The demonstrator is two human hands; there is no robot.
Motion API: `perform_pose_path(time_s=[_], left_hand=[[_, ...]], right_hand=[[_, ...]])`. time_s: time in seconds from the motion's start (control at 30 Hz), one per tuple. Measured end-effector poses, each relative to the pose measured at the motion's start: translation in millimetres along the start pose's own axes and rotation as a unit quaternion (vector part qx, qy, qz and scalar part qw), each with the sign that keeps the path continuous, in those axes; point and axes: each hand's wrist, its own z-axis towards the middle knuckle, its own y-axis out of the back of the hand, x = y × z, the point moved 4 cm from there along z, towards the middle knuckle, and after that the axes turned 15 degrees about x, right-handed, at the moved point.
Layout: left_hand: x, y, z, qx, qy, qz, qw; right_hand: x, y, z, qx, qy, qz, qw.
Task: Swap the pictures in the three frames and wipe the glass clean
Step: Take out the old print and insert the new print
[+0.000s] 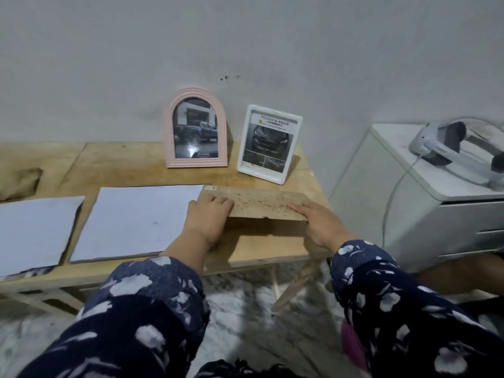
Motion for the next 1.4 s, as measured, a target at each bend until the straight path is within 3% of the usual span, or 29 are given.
perform_pose_path(time_s=[0.23, 0.47, 0.7, 0.83, 1.07, 1.4], left_hand=[[-65, -28, 13, 0.041, 0.004, -0.011, 0.999], [-76, -72, 19, 0.164, -0.019, -0.014, 0.986], [-86, -90, 25, 0.230, -0.001, -0.010, 0.973], [-86, -90, 26, 0.230, -0.003, -0.018, 0.973], [-72, -78, 15, 0.151, 0.008, -0.114, 0.982], [44, -67, -21, 0.135, 0.126, -0.128, 0.974]], right_hand=[[-63, -13, -8, 0.045, -0.020, -0.044, 0.998], [-78, -46, 1, 0.120, -0.011, -0.091, 0.988], [-82, -68, 5, 0.172, -0.017, -0.070, 0.982], [-78, -66, 6, 0.184, -0.034, -0.025, 0.982], [-44, -42, 12, 0.087, -0.012, -0.042, 0.995], [82, -23, 46, 0.111, 0.105, -0.026, 0.988]])
